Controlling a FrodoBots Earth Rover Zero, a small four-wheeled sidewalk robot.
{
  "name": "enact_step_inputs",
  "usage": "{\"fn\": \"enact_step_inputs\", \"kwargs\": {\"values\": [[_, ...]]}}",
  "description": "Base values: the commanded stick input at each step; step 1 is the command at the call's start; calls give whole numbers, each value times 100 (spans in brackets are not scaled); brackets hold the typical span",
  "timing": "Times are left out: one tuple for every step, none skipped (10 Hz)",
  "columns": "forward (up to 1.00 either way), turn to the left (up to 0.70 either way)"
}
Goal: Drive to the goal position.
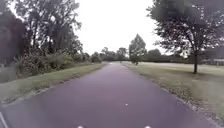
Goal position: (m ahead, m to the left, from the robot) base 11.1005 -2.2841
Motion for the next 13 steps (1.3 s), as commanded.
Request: {"fn": "enact_step_inputs", "kwargs": {"values": [[70,-4],[70,-11],[70,-13],[70,-13],[70,-13],[70,-13],[70,-13],[70,-11],[70,-6],[70,0],[70,0],[70,0],[70,0]]}}
